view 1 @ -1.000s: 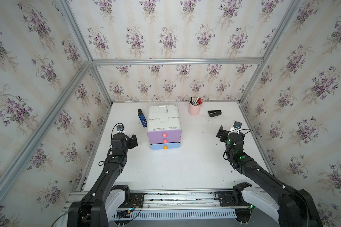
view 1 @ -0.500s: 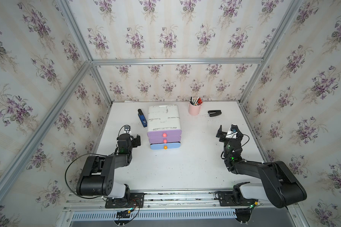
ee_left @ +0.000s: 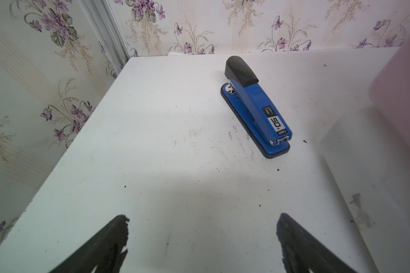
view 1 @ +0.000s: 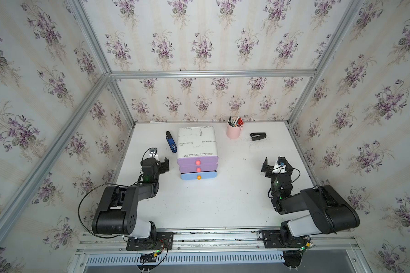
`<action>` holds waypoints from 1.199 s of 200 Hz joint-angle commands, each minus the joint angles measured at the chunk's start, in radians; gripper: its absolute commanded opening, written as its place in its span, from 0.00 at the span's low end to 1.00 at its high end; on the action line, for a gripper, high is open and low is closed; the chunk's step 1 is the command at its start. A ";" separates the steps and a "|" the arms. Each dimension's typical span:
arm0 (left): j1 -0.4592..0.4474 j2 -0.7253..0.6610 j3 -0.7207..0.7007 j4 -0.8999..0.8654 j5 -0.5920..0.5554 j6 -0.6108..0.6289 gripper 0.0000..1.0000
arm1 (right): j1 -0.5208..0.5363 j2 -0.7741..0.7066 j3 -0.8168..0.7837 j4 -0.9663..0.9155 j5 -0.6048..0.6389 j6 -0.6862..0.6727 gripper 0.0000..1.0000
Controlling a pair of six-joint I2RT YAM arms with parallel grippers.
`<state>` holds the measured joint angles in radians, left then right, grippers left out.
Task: Place the wired earphones into the drawer by color
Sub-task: Reset both arms
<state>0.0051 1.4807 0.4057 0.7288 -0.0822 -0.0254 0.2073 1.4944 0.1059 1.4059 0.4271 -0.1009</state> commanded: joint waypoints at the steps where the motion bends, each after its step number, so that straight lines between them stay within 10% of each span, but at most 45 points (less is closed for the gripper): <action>1: -0.001 0.002 0.008 0.014 0.001 0.010 1.00 | -0.049 -0.022 0.003 0.041 -0.063 0.083 1.00; 240: -0.030 0.010 0.027 -0.012 -0.042 0.033 1.00 | -0.084 0.053 0.083 -0.033 -0.100 0.106 1.00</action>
<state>-0.0250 1.4902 0.4282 0.7254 -0.1196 -0.0063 0.1242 1.5494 0.1864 1.3586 0.3260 -0.0006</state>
